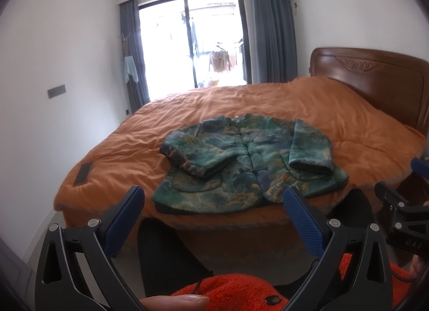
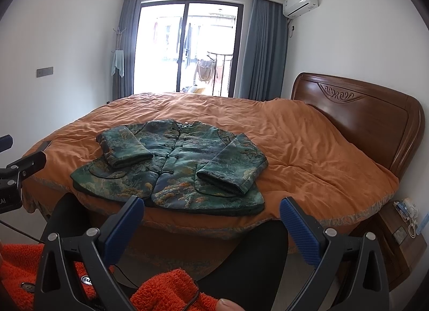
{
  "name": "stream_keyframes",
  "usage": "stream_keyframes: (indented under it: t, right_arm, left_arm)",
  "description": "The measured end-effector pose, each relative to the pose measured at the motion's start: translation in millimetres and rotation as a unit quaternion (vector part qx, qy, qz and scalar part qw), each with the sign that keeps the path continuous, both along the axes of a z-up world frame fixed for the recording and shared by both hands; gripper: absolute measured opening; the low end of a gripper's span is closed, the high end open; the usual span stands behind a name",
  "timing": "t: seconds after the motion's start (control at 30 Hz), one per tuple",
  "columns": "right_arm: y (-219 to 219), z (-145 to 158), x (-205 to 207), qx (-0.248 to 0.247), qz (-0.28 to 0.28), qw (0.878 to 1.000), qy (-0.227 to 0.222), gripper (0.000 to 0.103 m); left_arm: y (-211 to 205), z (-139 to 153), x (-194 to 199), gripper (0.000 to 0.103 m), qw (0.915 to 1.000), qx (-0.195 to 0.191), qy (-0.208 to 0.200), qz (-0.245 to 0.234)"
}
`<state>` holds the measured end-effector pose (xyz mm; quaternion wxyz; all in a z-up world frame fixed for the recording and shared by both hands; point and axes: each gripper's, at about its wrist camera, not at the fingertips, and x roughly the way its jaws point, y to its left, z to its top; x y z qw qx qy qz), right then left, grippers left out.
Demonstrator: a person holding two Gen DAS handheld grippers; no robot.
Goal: Fold large clothes
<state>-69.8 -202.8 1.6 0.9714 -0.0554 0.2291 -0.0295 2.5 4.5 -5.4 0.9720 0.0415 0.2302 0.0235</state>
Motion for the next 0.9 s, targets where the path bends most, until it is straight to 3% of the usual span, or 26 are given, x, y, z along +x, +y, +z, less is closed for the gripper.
stream_keyframes:
  t: [0.27, 0.43, 0.73, 0.9]
  right_arm:
    - [-9, 6, 6, 0.015, -0.001, 1.000, 0.002, 0.103]
    - [-18, 16, 12, 0.019, -0.015, 1.000, -0.011, 0.103]
    - [-20, 26, 17, 0.009, -0.013, 0.999, -0.040, 0.103]
    - [-28, 27, 20, 0.025, -0.020, 0.998, -0.048, 0.103]
  left_arm:
    - [10, 5, 4, 0.103, 0.9996, -0.023, -0.010, 0.009]
    - [10, 4, 13, 0.103, 0.9996, 0.010, -0.003, 0.026]
    - [14, 9, 26, 0.103, 0.9995, -0.020, 0.016, -0.018]
    - [9, 12, 31, 0.103, 1.0000, 0.005, 0.005, -0.005]
